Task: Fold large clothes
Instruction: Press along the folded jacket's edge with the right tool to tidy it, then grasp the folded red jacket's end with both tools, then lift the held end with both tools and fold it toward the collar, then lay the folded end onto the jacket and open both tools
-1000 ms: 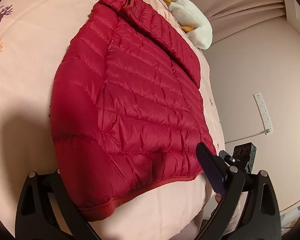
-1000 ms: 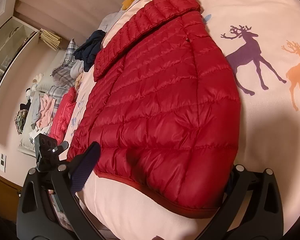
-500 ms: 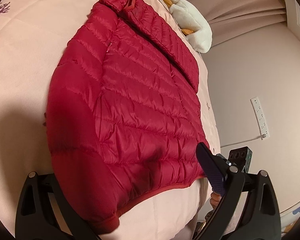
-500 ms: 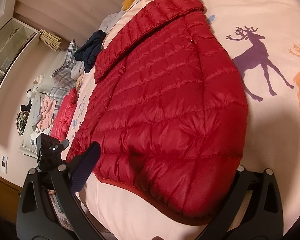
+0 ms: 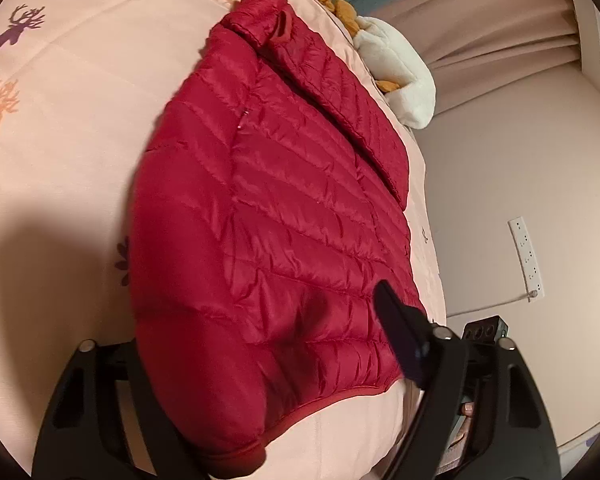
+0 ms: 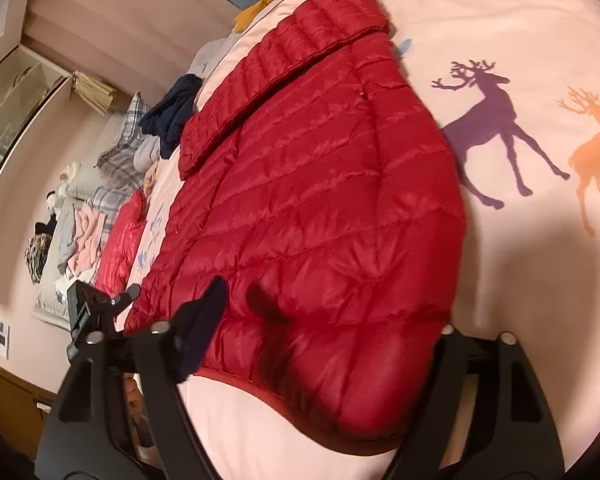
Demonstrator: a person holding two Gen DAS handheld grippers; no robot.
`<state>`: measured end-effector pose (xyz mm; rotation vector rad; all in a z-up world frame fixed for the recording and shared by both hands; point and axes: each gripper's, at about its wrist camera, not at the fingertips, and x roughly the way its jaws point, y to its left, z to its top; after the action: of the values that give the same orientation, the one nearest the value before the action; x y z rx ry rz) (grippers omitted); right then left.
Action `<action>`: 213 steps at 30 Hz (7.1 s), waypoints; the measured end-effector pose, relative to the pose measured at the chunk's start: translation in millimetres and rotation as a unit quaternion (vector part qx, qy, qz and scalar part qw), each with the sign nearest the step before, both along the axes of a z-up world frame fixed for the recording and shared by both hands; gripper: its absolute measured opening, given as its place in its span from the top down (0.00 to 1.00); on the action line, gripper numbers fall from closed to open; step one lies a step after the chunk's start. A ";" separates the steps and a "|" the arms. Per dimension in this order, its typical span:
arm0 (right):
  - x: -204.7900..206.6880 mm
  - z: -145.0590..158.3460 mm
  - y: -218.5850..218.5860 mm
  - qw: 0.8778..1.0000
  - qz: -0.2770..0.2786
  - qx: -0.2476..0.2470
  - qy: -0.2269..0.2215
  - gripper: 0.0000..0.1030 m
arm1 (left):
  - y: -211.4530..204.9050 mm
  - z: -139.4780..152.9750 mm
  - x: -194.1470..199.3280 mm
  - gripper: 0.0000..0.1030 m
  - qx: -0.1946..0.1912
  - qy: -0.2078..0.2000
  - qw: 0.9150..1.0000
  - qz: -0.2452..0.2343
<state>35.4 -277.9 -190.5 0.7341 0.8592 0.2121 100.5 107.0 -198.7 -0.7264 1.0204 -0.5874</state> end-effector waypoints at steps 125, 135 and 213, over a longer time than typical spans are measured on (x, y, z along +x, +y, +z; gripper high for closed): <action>-101.0 172.1 -1.8 0.948 0.117 0.011 -0.294 0.84 | 28.8 181.9 -117.7 0.83 0.090 -0.251 0.964 0.005; -70.7 172.3 -9.0 0.952 0.098 0.013 -0.290 0.82 | 29.7 182.9 -96.2 0.83 0.096 -0.242 0.966 0.015; 201.2 59.9 -80.1 0.996 -0.061 0.047 -0.039 0.36 | -66.4 75.8 233.2 0.72 0.248 -0.048 0.967 0.023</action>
<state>236.6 -358.0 -130.6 0.8583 0.7317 0.1709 333.7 40.6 -122.9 -0.2754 1.0030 -0.3018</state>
